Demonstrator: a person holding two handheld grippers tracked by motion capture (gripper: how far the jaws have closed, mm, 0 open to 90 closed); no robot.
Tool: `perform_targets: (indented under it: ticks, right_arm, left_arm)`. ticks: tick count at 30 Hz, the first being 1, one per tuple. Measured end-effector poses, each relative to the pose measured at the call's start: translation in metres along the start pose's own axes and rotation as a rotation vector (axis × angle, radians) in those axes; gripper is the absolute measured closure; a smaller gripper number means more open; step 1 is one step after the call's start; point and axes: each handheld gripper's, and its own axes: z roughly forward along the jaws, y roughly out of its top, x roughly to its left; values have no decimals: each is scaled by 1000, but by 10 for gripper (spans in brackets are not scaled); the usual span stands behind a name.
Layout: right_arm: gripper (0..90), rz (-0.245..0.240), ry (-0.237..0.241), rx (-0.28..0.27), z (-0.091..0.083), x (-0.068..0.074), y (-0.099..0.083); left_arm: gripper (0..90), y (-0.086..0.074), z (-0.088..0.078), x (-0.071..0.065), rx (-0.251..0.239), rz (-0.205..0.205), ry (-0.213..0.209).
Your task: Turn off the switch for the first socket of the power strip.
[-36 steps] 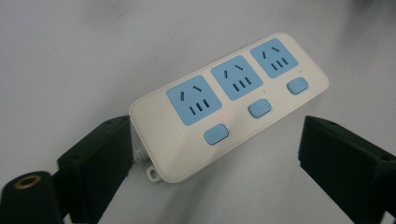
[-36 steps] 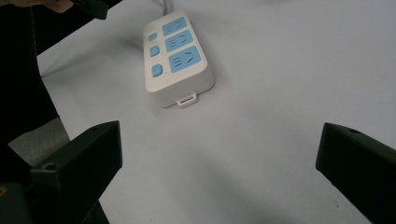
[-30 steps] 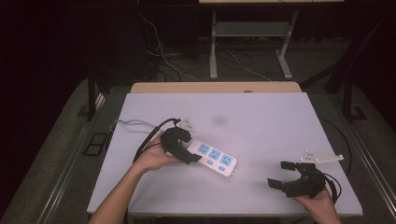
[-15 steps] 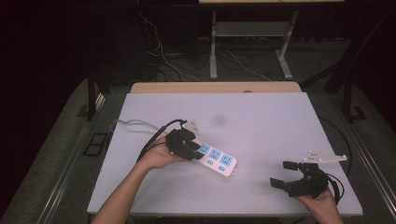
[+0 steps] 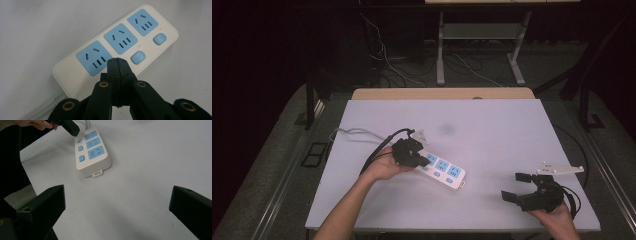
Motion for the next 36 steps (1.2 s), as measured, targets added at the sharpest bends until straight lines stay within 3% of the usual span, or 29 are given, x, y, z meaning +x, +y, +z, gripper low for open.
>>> perform_targets:
  ticks: [12, 19, 28, 36]
  right_arm:
    - [2, -3, -3, 1, -1, 0, 0]
    - [2, 1, -4, -1, -2, 0, 0]
    - [2, -4, -6, -4, -3, -1, -1]
    - [2, -3, -9, -6, -4, -1, 0]
  left_arm:
    - [890, -1, 10, 2, 37, 13, -3]
    - [892, -1, 12, 2, 31, 9, -18]
    - [894, -2, 14, 8, 11, -38, -60]
    - [898, 0, 17, 12, 11, -57, -86]
